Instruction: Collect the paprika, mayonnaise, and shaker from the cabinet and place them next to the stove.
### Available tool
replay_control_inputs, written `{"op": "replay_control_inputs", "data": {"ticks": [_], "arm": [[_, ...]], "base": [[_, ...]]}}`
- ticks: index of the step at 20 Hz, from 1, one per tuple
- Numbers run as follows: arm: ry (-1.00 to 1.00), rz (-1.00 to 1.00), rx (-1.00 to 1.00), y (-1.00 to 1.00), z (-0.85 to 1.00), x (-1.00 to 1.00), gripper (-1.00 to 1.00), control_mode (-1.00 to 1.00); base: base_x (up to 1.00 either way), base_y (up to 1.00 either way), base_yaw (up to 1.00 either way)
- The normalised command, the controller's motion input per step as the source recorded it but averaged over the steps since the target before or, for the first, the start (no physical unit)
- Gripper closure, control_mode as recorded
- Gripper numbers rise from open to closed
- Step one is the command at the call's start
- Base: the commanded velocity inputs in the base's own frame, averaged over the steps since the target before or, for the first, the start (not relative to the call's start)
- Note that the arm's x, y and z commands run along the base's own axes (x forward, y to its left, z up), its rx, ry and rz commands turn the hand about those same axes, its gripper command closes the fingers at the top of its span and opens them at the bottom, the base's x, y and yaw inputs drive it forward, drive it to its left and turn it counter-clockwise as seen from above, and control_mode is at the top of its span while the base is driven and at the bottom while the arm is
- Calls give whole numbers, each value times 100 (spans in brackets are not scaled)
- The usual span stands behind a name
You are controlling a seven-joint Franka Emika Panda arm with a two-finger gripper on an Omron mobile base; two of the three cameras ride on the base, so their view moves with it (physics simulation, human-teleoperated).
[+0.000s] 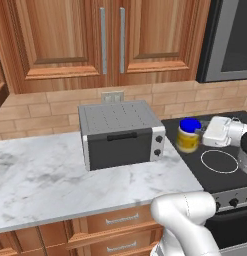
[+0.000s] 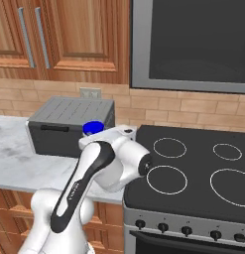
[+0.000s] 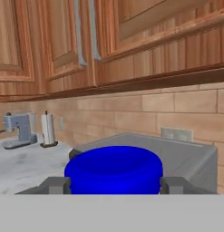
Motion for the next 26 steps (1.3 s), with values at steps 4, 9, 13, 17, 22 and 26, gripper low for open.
{"op": "replay_control_inputs", "data": {"ticks": [4, 9, 13, 17, 22, 26], "arm": [[-5, 15, -3, -23, -43, 23, 100, -100], [-4, 9, -5, -17, -45, 19, 100, -100], [-1, 6, -9, -4, -47, 29, 100, -100], [0, 5, -11, 0, -49, 40, 100, -100], [0, 7, -10, -1, -55, 44, 100, -100], [6, 12, -2, -7, -59, 46, 100, -100]], "base": [[0, 0, 0], [0, 0, 0], [0, 0, 0], [0, 0, 0], [0, 0, 0], [0, 0, 0]]}}
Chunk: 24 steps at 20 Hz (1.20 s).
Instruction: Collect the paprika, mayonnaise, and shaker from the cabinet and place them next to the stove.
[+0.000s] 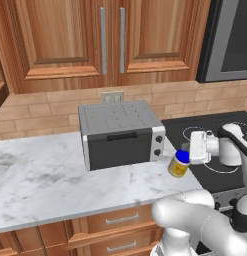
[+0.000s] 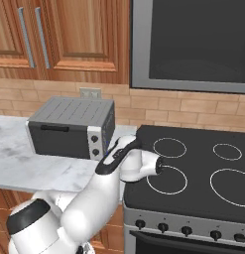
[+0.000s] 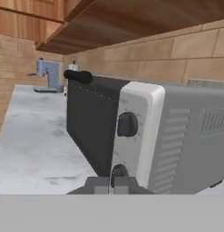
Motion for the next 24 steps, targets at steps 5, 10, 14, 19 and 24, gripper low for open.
{"op": "replay_control_inputs", "data": {"ticks": [5, 10, 14, 19, 24], "arm": [[13, 12, 0, -13, -46, 52, 100, -100], [1, 10, 0, -10, -12, 20, 100, -100], [0, 1, 0, -1, 1, 0, 100, -100], [0, 0, 0, 0, 8, -13, -100, -100], [-1, 0, 0, 0, 30, -17, -100, -100]], "base": [[0, 0, 0], [0, 0, 0], [0, 0, 0], [0, 0, 0], [0, 0, 0]]}}
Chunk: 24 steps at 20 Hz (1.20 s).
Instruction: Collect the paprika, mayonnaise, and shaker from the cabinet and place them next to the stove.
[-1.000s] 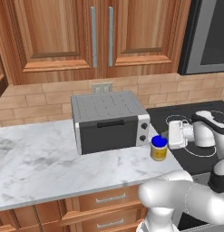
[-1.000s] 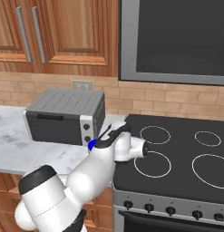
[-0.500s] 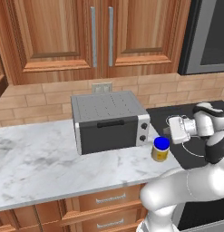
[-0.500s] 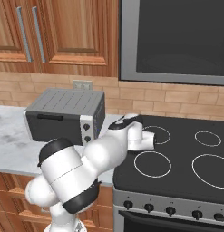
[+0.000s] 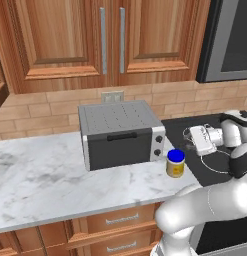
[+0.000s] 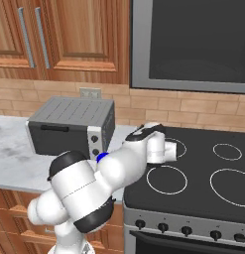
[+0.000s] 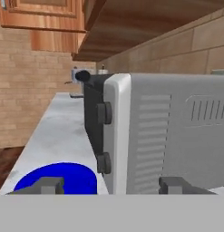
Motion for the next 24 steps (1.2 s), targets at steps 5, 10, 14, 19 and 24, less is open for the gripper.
{"op": "replay_control_inputs", "data": {"ticks": [5, 10, 14, 19, 24], "arm": [[-3, 0, 0, 0, 38, -46, -100, -100], [-2, 0, 0, 0, 40, -71, -100, -100], [-1, -1, 0, 7, 45, -78, -100, -100], [0, -2, 0, 22, 44, -83, -100, -100], [0, -3, -1, 36, 43, -77, -100, -100]], "base": [[0, 0, 0], [0, 0, 0], [0, 0, 0], [0, 0, 0], [0, 0, 0]]}}
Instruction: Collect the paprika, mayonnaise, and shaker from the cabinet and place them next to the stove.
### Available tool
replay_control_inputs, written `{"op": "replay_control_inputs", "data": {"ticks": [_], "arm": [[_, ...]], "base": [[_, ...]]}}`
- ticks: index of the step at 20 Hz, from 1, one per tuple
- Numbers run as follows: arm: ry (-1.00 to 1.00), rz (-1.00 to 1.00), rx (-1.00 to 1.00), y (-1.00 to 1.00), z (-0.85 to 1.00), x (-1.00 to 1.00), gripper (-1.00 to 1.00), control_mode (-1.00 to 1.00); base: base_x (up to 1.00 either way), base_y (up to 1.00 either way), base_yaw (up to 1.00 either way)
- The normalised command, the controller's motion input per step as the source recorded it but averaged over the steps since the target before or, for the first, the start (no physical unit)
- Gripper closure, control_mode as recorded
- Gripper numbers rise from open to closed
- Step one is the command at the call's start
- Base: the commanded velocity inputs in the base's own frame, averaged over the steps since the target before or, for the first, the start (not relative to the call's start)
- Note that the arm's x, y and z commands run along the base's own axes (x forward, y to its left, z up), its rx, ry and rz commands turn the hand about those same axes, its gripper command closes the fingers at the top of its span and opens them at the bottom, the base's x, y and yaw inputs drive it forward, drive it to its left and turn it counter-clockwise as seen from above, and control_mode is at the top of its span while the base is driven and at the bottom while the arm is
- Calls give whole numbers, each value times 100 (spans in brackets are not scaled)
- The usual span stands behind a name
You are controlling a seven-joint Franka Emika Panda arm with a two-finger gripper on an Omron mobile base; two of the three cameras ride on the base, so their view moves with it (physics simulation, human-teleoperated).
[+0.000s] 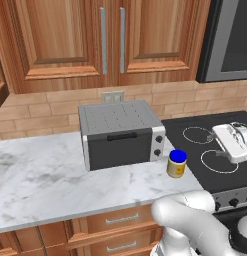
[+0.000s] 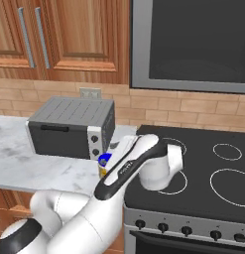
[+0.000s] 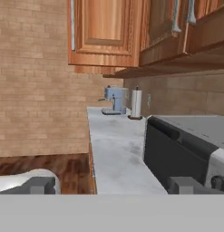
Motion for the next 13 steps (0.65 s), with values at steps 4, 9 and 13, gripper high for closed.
{"op": "replay_control_inputs", "data": {"ticks": [4, 9, 13], "arm": [[0, -4, -3, 54, 47, -65, -100, -100], [0, -4, -6, 64, 56, -50, -100, -100], [0, -2, -8, 64, 54, -47, -100, -100]], "base": [[0, 0, 0], [0, 0, 0], [0, 0, 0]]}}
